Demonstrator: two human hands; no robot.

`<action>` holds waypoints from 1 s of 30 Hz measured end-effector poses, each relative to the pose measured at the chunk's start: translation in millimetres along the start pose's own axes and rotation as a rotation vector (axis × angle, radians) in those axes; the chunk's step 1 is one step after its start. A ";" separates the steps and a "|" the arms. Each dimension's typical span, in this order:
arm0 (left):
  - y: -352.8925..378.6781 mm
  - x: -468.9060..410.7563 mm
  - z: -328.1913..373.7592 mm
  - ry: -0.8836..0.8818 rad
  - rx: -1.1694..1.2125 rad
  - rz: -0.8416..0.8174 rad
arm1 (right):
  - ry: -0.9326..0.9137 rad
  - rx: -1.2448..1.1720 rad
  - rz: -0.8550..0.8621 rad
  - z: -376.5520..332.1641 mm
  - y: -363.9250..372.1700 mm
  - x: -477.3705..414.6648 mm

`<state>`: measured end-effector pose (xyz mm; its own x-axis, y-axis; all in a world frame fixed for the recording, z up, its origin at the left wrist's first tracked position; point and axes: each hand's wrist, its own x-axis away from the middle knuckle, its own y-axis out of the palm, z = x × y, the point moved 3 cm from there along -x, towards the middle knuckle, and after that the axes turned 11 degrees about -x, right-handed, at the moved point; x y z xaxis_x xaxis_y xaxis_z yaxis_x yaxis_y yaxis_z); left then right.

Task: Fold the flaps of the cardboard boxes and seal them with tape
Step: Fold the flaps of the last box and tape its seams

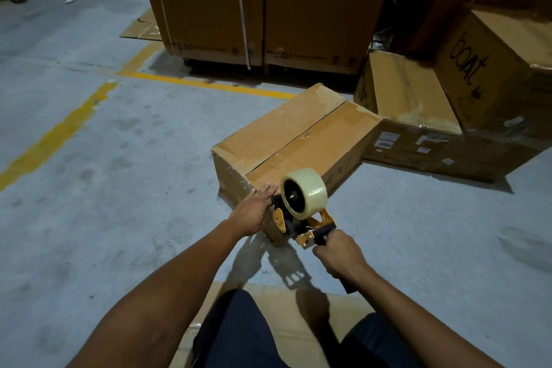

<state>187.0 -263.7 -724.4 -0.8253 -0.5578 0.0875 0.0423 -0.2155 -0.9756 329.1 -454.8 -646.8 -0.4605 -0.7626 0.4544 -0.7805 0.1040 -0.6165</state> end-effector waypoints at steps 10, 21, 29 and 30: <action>-12.7 2.3 6.8 -0.013 -0.010 -0.065 | 0.299 -0.432 -0.187 8.9 -8.3 -0.3; -52.9 -41.2 42.9 -0.159 -0.297 -0.016 | 0.461 -0.822 -0.140 79.0 -35.5 -13.6; -51.3 -138.3 92.6 0.038 -0.173 -0.020 | 0.564 -1.198 0.034 126.1 -63.2 -72.5; -52.2 -154.4 97.0 0.044 -0.183 -0.021 | 0.578 -1.219 0.059 135.4 -69.4 -81.6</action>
<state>366.9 -244.1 -667.5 -0.8487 -0.5185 0.1037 -0.0755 -0.0754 -0.9943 478.1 -486.3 -728.1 -0.3812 -0.3928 0.8369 -0.4903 0.8533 0.1772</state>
